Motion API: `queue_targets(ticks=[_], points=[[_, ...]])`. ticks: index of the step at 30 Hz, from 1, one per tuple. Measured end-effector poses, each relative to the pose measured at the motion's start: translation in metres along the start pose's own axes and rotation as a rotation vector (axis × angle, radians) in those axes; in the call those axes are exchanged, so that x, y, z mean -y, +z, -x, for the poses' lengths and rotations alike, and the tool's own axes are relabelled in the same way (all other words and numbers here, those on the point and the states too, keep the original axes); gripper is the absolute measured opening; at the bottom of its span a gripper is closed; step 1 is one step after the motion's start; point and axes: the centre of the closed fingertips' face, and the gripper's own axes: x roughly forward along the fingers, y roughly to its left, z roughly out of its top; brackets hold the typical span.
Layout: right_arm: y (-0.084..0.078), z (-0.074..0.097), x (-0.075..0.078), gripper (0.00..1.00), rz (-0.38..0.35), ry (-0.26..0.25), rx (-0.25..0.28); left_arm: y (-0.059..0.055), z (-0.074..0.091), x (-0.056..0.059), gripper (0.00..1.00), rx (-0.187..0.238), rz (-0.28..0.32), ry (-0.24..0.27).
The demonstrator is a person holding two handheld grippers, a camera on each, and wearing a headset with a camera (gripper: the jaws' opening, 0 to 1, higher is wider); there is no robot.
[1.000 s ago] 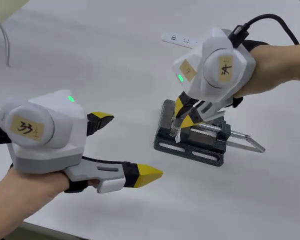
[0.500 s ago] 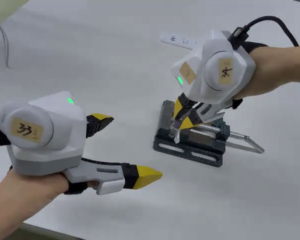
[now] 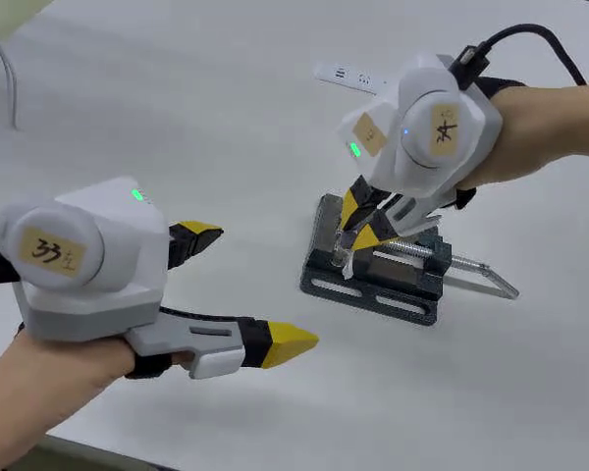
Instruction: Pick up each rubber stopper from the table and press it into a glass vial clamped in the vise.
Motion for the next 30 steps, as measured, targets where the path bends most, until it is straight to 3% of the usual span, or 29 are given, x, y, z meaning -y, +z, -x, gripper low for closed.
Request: queue_targets(ticks=[8, 13, 21, 30], points=[[0.0005, -0.0017, 0.0023, 0.05, -0.005, 0.014, -0.012, 0.0000, -0.0008, 0.0001, 0.89, 0.002, 0.003, -0.002], [0.0018, -0.0021, 0.0016, 0.05, -0.050, 0.024, -0.032, -0.0002, -0.0009, -0.0002, 0.89, 0.002, 0.004, -0.001], [0.0000, -0.0020, 0.0033, 0.04, -0.170, 0.016, 0.000, 0.0006, -0.0025, 0.0007, 0.89, 0.007, 0.007, -0.003], [-0.0011, -0.0017, 0.0039, 0.04, -0.328, -0.060, 0.062, 0.0007, -0.0030, 0.0016, 0.89, 0.009, 0.009, -0.004]])
